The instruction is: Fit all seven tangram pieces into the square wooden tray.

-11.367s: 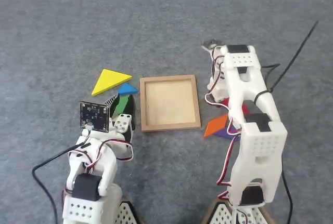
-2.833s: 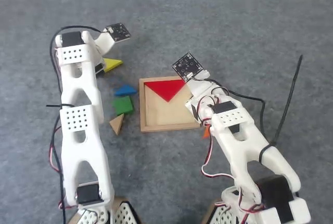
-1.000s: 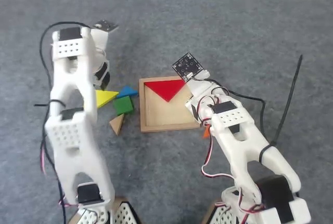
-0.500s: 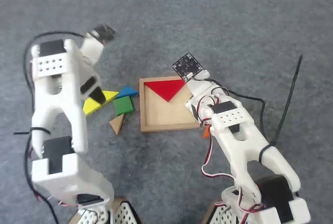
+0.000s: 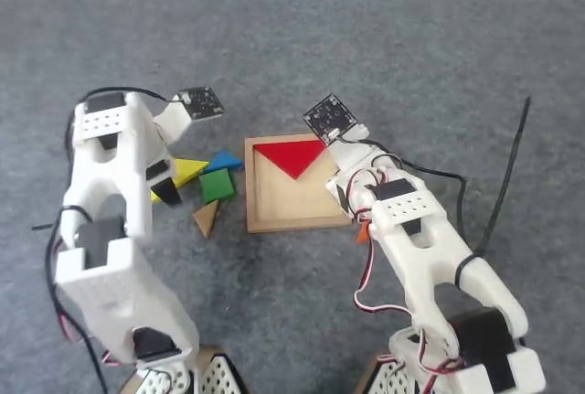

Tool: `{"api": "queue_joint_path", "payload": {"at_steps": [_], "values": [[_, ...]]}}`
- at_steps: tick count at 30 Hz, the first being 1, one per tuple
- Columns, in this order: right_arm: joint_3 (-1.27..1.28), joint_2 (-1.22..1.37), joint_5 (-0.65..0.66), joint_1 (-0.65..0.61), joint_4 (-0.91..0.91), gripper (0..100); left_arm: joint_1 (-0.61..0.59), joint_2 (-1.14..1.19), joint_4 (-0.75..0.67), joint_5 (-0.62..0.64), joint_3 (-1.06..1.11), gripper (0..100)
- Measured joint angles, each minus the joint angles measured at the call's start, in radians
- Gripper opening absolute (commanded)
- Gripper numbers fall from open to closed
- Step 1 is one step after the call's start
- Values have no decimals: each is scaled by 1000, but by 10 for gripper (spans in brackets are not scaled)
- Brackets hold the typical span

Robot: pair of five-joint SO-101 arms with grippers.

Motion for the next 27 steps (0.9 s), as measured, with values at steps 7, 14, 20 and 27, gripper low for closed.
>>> {"api": "queue_joint_path", "payload": {"at_steps": [7, 14, 20, 27], "values": [[0, 0, 0, 0, 0, 10, -21, 18, -51, 21, 0, 272], [0, 0, 0, 0, 0, 10, -28, 18, -52, 199, -103, 320], [0, 0, 0, 0, 0, 10, -18, 40, -18, 230, -193, 326], [0, 0, 0, 0, 0, 10, -8, 210, -55, 235, -230, 326]]}}
